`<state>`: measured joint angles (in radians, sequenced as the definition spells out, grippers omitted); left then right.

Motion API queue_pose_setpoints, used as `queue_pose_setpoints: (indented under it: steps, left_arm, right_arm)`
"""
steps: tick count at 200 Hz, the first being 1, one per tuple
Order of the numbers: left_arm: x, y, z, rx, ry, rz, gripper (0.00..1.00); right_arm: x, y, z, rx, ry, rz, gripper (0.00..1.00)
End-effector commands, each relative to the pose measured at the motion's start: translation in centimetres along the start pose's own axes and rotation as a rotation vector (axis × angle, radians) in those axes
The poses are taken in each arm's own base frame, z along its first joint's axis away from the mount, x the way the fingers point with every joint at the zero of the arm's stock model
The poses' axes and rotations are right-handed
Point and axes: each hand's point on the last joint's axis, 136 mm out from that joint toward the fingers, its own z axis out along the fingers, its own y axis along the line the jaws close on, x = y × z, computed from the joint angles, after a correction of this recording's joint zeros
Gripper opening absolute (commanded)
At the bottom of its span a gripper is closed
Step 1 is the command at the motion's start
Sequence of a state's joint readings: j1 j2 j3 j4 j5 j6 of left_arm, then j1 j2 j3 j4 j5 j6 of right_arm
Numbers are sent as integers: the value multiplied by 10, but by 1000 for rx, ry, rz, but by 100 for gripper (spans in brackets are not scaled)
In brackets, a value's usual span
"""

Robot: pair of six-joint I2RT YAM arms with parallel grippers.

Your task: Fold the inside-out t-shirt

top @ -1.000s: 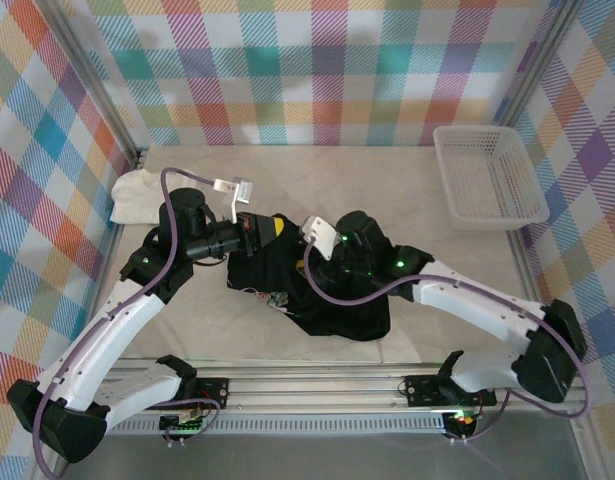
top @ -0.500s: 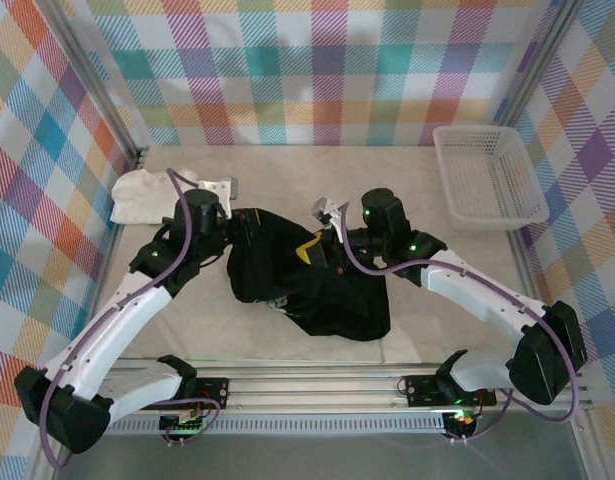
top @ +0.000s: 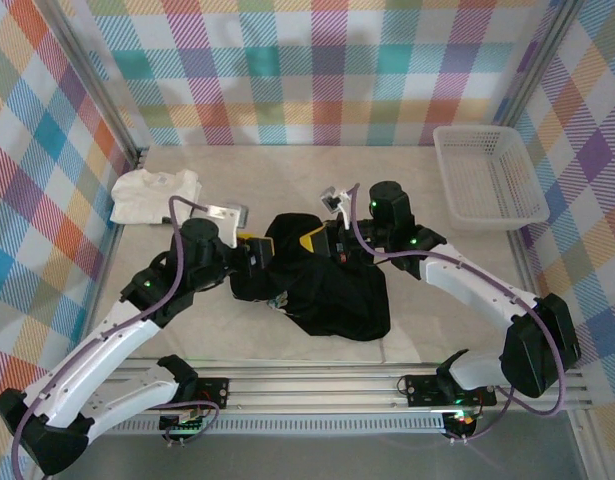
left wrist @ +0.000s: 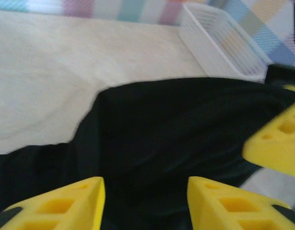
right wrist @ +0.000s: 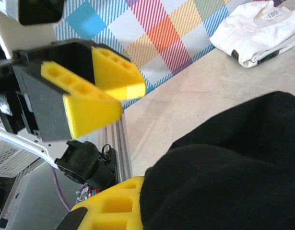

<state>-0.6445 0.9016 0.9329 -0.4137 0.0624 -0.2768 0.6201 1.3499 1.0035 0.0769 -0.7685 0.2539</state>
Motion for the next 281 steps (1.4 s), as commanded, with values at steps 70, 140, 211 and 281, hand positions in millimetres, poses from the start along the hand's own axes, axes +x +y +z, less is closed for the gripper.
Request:
queue_pose_setpoints:
  steps: [70,140,211,281]
  left_arm:
    - [22,0,64,5,156,70,37]
    - [24,19,85,-73,165,81,32]
    - [3,1,90,73,86,76,0]
    - [-24,-61,10,475,38,-89,0]
  right_arm:
    - [-6,10,-9,-9,1,-50,0]
    - [-4,9,-10,-5,10,-56,0]
    - [-2,-4,-16,90,26,-53,0]
    - [-18,-65,-48,553,30,5,11]
